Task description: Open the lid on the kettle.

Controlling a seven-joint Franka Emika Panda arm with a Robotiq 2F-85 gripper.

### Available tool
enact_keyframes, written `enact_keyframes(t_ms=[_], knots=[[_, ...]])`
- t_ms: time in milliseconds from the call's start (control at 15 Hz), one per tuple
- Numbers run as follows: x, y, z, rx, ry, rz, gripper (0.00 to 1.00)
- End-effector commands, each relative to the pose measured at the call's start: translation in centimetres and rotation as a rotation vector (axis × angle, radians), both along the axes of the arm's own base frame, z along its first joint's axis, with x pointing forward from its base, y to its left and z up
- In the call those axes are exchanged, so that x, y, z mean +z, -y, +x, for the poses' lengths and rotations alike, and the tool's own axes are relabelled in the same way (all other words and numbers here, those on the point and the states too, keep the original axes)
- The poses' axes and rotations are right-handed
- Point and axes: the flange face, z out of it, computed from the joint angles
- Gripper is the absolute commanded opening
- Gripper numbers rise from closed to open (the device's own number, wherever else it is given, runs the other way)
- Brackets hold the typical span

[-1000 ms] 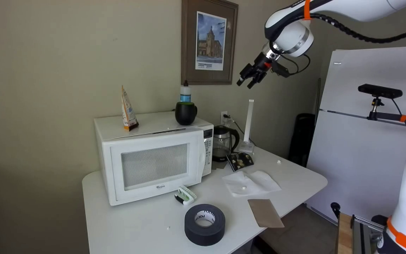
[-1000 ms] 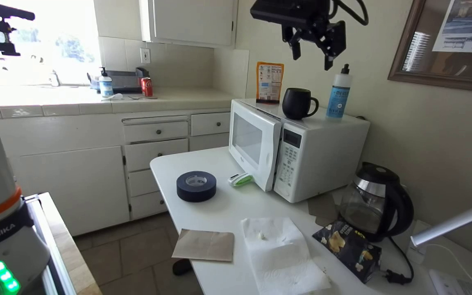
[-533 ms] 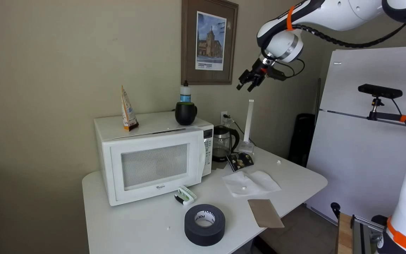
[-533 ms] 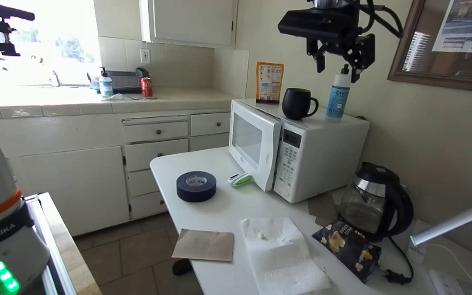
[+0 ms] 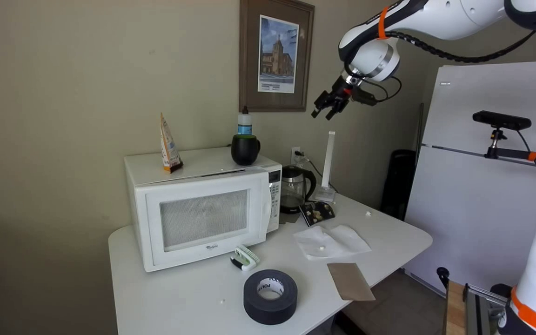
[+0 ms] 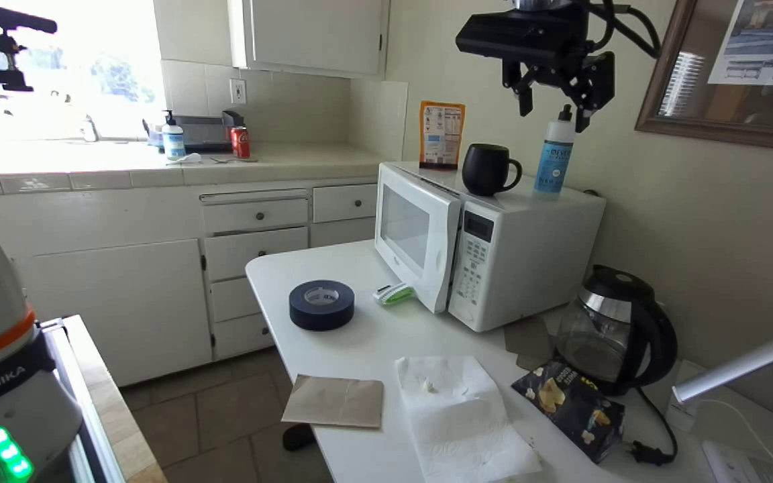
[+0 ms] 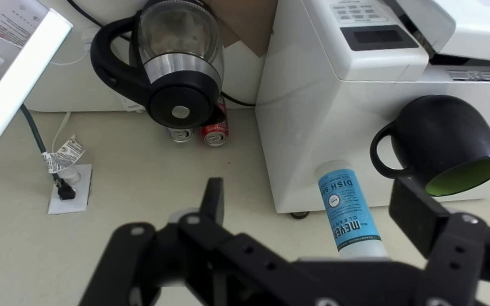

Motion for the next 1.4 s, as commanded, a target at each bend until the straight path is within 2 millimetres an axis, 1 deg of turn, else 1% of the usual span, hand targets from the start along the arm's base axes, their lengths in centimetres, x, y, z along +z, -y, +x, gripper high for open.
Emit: enact_keyframes(t_ms=[0,67,200,333,467,533,600,667,733,867,933,1067,1267,1333], knots=[[-1.9,0.2,2.8,-0.038,0.01,-0.016,1.0],[-2.7,0.4,3.6,-0.049,0.008,-0.021,1.0],[-4.4,1.3,5.5,-0.082,0.03,-0.051,1.0],[-6.3,2.7,7.1,-0.116,0.037,-0.054,1.0],[-8.1,4.7,8.7,-0.157,0.042,-0.052,1.0],[-8.9,5.7,9.2,-0.174,0.036,-0.045,0.93],[-9.8,6.7,9.9,-0.188,0.029,-0.037,0.72],[-10.5,7.6,10.5,-0.205,0.03,-0.033,0.69],[-11.2,8.4,11.1,-0.218,0.034,-0.032,0.69],[-12.5,9.5,12.4,-0.246,0.049,-0.029,0.53],[-13.2,9.8,13.1,-0.26,0.051,-0.022,0.44],[-14.8,10.0,14.5,-0.279,0.048,-0.015,0.31],[-16.9,9.9,16.5,-0.311,0.044,-0.01,0.06],[-17.3,10.2,16.9,-0.326,0.046,-0.021,0.01]])
